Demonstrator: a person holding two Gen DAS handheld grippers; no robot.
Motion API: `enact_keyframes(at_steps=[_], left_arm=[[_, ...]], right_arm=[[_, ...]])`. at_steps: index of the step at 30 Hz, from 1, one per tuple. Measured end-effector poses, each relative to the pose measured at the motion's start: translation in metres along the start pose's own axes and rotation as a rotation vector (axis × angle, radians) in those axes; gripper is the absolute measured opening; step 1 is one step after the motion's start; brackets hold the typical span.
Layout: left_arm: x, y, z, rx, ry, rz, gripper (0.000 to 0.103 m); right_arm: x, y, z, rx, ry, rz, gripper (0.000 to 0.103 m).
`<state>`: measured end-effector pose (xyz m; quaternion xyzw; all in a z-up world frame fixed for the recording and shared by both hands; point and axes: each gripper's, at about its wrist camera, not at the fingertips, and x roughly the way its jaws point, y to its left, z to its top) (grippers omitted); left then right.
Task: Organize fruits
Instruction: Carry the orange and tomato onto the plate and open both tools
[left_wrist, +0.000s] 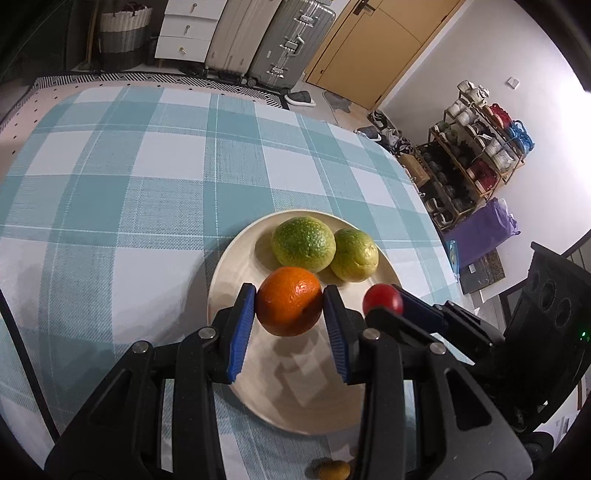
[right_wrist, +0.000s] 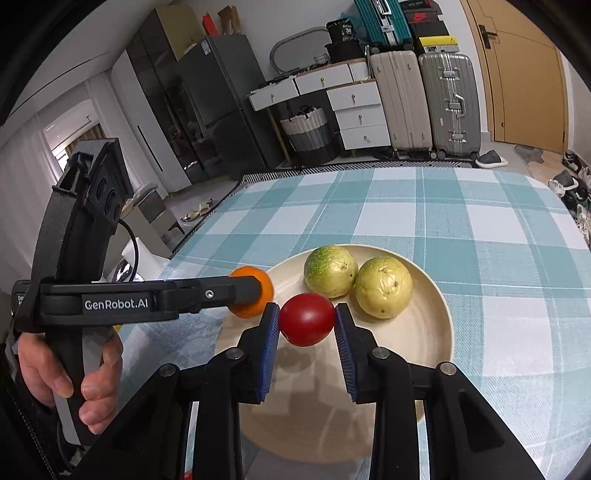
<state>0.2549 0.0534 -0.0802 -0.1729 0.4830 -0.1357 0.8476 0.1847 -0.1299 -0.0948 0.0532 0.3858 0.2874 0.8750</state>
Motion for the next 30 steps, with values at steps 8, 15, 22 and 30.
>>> enact_keyframes(at_steps=[8,15,22,30], left_arm=[[0.016,0.01,0.005,-0.018,0.012,0.006,0.034],[0.025,0.016,0.011,-0.043,0.009,-0.006,0.034],[0.021,0.012,0.015,-0.045,-0.013,-0.011,0.037],[-0.009,0.011,0.0,-0.043,-0.038,0.027,0.052]], right_arm=[[0.021,-0.005,0.001,0.017,0.038,-0.01,0.031],[0.037,-0.002,0.002,0.024,0.057,-0.034,0.031],[0.04,0.001,0.002,0.007,0.048,-0.048,0.051],[-0.001,0.003,-0.005,0.0,-0.037,-0.067,0.072]])
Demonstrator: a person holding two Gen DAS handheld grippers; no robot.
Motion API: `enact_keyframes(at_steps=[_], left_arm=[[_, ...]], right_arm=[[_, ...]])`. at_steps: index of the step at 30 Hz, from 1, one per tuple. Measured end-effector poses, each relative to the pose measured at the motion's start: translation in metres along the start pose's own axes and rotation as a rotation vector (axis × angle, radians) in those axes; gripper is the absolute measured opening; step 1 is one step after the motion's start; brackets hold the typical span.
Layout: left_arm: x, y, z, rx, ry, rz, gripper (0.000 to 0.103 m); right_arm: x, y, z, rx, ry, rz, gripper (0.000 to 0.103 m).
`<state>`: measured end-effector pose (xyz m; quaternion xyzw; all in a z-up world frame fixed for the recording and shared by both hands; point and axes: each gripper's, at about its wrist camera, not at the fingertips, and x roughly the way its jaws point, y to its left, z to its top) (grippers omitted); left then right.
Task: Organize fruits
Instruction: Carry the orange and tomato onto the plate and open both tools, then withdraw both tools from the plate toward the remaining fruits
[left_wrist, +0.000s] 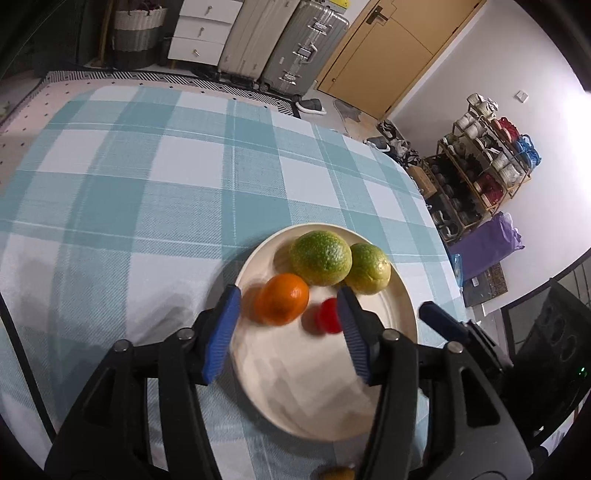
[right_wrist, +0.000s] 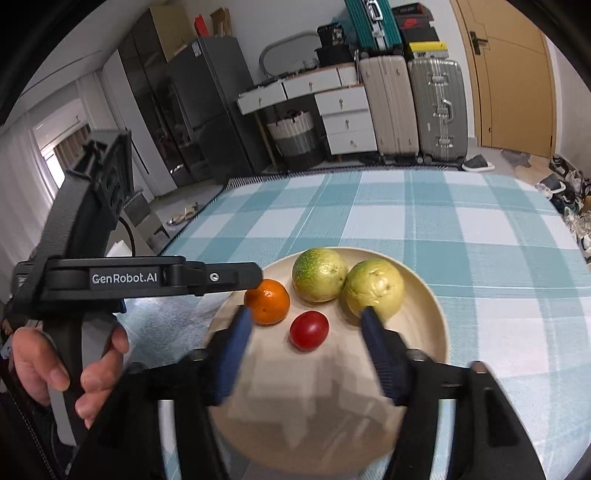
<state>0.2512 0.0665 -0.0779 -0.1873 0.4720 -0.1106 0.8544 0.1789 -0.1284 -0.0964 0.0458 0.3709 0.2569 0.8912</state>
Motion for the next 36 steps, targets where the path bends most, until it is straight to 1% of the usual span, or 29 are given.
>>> enact_keyframes(at_steps=[1,2,3,4,6,7,9,12,13,17,20,25,29,31,33,36], left_arm=[[-0.004,-0.001,-0.003,0.001,-0.004,0.011,0.053],[-0.009,-0.002,-0.006,0.002,-0.012,0.049,0.056],[-0.013,-0.003,-0.01,0.006,-0.022,0.092,0.056],[-0.017,-0.005,-0.013,0.015,-0.035,0.117,0.056],[-0.028,-0.01,-0.021,0.035,-0.065,0.129,0.059],[-0.034,-0.015,-0.026,0.048,-0.079,0.141,0.059],[-0.043,-0.021,-0.033,0.069,-0.099,0.16,0.062],[-0.058,-0.034,-0.043,0.107,-0.133,0.192,0.066],[-0.064,-0.038,-0.046,0.115,-0.144,0.197,0.067],[-0.086,-0.051,-0.058,0.144,-0.202,0.234,0.077],[-0.101,-0.058,-0.066,0.164,-0.243,0.267,0.08],[-0.117,-0.06,-0.081,0.144,-0.264,0.303,0.083],[-0.125,-0.062,-0.094,0.15,-0.275,0.34,0.088],[-0.132,-0.06,-0.101,0.127,-0.299,0.363,0.089],[-0.139,-0.057,-0.108,0.111,-0.316,0.363,0.098],[-0.15,-0.057,-0.119,0.109,-0.344,0.381,0.1]], right_arm=[[-0.005,0.0,-0.002,0.002,-0.01,0.0,0.073],[-0.01,0.0,-0.003,0.005,-0.02,0.002,0.073],[-0.015,-0.001,-0.005,0.007,-0.025,0.002,0.073],[-0.019,0.0,-0.007,0.009,-0.026,0.002,0.074],[-0.026,0.0,-0.009,0.016,-0.026,-0.011,0.075],[-0.029,0.0,-0.01,0.023,-0.027,-0.026,0.079],[-0.039,0.002,-0.012,0.03,-0.044,-0.025,0.08],[-0.054,0.008,-0.015,0.019,-0.074,-0.035,0.088],[-0.06,0.01,-0.015,0.018,-0.086,-0.034,0.088],[-0.075,0.015,-0.018,0.022,-0.106,-0.029,0.089],[-0.084,0.018,-0.021,0.024,-0.117,-0.034,0.09],[-0.097,0.021,-0.027,0.032,-0.125,-0.039,0.093],[-0.108,0.025,-0.031,0.03,-0.135,-0.035,0.094],[-0.114,0.026,-0.034,0.026,-0.145,-0.037,0.097],[-0.12,0.028,-0.038,0.023,-0.154,-0.042,0.098],[-0.125,0.03,-0.044,0.025,-0.152,-0.055,0.099]])
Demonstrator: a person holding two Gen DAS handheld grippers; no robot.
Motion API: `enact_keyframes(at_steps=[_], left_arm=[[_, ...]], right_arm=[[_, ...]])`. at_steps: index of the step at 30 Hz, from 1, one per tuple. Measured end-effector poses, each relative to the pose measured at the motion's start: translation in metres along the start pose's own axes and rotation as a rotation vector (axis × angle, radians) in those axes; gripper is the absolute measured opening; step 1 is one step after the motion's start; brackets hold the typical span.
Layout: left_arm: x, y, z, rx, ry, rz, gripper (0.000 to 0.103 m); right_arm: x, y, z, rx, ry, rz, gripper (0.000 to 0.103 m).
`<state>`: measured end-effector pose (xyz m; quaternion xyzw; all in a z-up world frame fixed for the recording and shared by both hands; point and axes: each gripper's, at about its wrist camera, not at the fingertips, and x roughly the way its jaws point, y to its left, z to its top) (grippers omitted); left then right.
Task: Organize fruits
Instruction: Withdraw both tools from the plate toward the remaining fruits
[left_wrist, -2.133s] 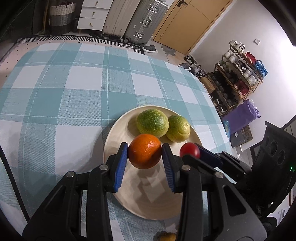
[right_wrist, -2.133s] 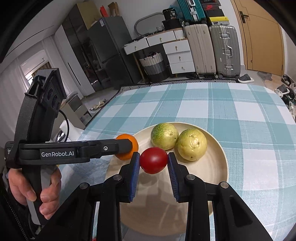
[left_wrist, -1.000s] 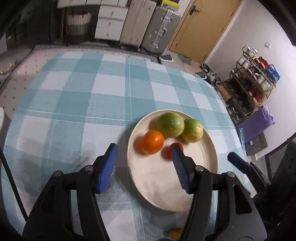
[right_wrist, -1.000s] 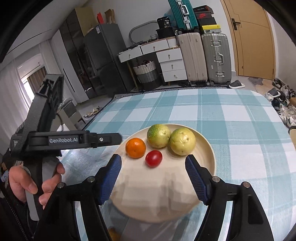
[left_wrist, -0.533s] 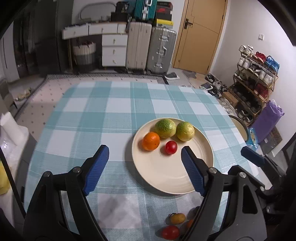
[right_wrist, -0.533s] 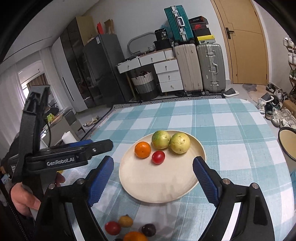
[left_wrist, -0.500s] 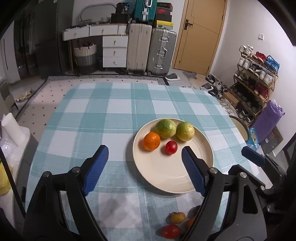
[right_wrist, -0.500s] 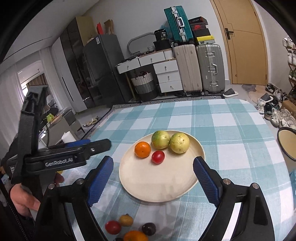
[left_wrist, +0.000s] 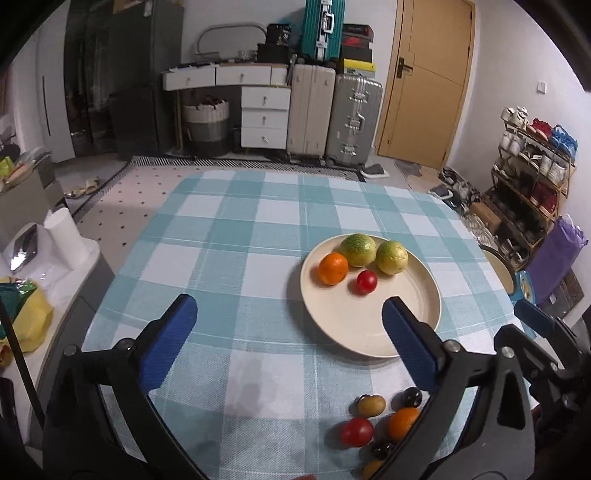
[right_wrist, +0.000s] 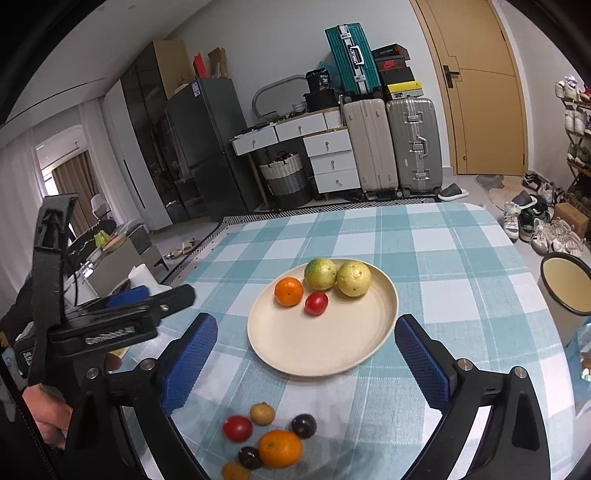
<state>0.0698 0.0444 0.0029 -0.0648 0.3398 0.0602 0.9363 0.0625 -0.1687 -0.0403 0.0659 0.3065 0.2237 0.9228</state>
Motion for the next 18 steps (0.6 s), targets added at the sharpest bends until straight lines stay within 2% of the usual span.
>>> enact_keyframes(at_steps=[18], left_arm=[[-0.045,-0.004,-0.05,0.012,0.031,-0.04,0.102]], right_arm=[[-0.037,0.015,-0.035,-0.041,-0.021,0.014,0.102]])
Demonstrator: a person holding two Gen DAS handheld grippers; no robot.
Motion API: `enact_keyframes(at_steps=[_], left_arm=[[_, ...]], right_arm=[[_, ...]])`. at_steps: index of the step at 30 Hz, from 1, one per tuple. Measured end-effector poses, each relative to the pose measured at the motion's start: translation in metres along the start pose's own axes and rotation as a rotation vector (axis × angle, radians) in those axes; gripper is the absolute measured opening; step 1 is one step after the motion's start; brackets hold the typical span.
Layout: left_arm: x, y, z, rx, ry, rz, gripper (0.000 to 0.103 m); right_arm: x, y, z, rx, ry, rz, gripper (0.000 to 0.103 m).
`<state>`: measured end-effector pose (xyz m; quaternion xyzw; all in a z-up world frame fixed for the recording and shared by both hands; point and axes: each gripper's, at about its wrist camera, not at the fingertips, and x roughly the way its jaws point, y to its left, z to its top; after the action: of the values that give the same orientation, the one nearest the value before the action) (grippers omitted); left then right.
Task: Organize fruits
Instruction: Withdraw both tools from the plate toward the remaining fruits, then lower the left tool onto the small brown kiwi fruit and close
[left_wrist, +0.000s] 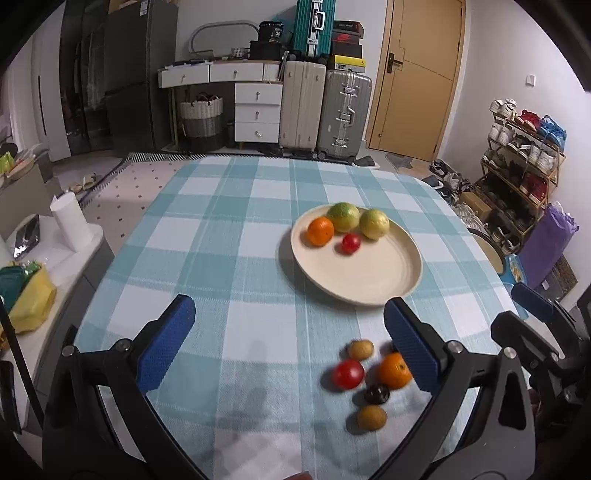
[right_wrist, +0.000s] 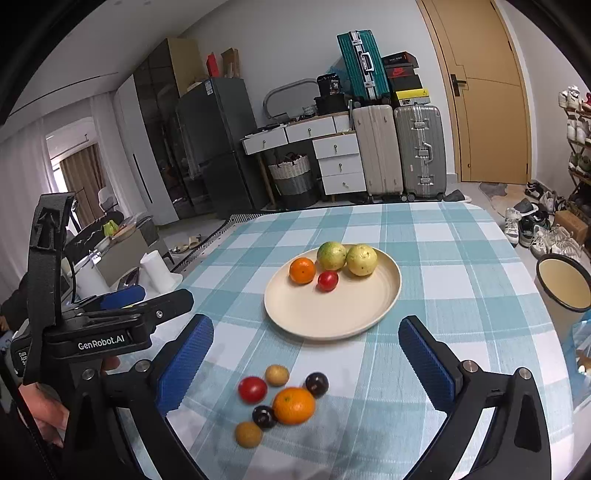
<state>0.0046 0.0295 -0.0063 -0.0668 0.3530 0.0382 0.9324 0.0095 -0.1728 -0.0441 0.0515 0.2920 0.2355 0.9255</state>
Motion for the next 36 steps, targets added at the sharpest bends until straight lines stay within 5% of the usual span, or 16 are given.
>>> enact_keyframes(at_steps=[13,32,36], left_arm=[[-0.002,-0.009,-0.046,0.012,0.079,-0.077,0.102],[0.045,-0.026,-0.094,0.047,0.262,-0.196,0.101],[0.053,-0.031,-0.098,0.047,0.287,-0.227,0.094]], right_arm=[[-0.022,-0.004,-0.032,0.005,0.016,-0.04,0.103],[-0.021,-0.013,-0.054,0.049,0.063,-0.04,0.103],[-0.018,-0.015,-0.057,0.058,0.075,-0.039,0.103]])
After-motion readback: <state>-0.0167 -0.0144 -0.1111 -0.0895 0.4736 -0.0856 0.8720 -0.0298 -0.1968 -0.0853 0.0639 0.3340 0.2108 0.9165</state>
